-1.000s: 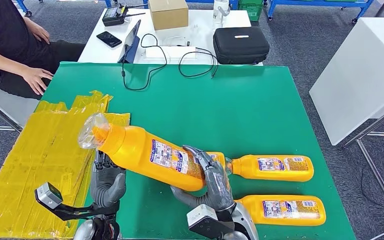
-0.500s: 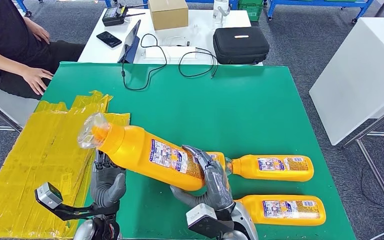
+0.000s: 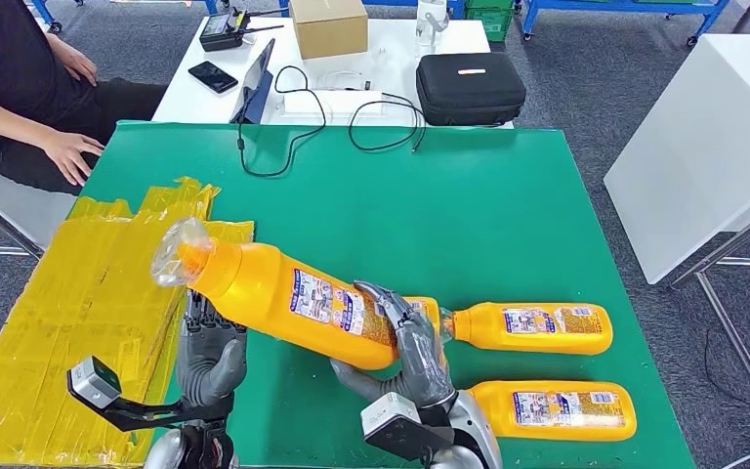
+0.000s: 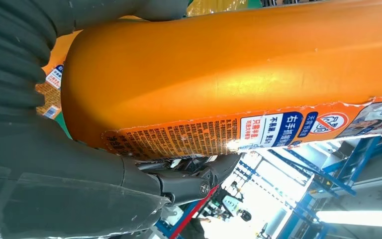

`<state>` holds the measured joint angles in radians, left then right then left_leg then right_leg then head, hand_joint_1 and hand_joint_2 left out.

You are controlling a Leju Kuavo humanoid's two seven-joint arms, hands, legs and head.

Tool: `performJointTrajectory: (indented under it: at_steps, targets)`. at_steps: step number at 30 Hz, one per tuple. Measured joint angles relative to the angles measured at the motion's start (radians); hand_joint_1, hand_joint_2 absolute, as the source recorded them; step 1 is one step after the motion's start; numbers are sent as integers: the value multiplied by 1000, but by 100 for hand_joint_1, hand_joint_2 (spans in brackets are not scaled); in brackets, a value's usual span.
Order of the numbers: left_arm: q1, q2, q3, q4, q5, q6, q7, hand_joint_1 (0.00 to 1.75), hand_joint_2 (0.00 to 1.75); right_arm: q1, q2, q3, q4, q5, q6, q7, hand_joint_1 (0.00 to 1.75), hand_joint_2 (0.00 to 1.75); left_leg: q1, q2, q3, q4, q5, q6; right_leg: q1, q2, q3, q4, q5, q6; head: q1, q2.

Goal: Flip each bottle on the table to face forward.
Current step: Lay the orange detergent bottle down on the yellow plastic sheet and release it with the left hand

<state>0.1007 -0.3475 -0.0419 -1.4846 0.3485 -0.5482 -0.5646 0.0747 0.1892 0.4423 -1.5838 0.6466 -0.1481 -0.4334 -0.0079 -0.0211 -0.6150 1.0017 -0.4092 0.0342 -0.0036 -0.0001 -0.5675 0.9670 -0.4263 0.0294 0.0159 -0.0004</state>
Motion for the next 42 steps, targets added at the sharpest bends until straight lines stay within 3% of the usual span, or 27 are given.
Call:
performJointTrajectory:
  at_steps: [10,31,34,39,42]
  targets:
    - [-5,4,-35,21,218,-166,71,0,175,-39,11,6,76,17,11,13,175,175,0,0,0,0,0,0,0,0,0,0,0,0,0,0]
    - [-9,8,-50,31,227,-174,80,0,175,-69,28,39,167,40,22,19,175,175,0,0,0,0,0,0,0,0,0,0,0,0,0,0]
    - [-9,8,-49,31,181,-141,70,0,175,-82,39,63,204,55,30,29,175,175,0,0,0,0,0,0,0,0,0,0,0,0,0,0]
    - [-5,11,-47,28,-73,48,9,0,175,-119,47,124,295,108,42,53,175,175,1,0,0,0,0,0,1,0,0,0,0,0,1,0]
    - [3,12,-42,28,-128,88,-6,0,175,-142,47,160,343,116,35,60,175,175,0,0,0,0,0,0,0,0,0,0,0,0,1,0]
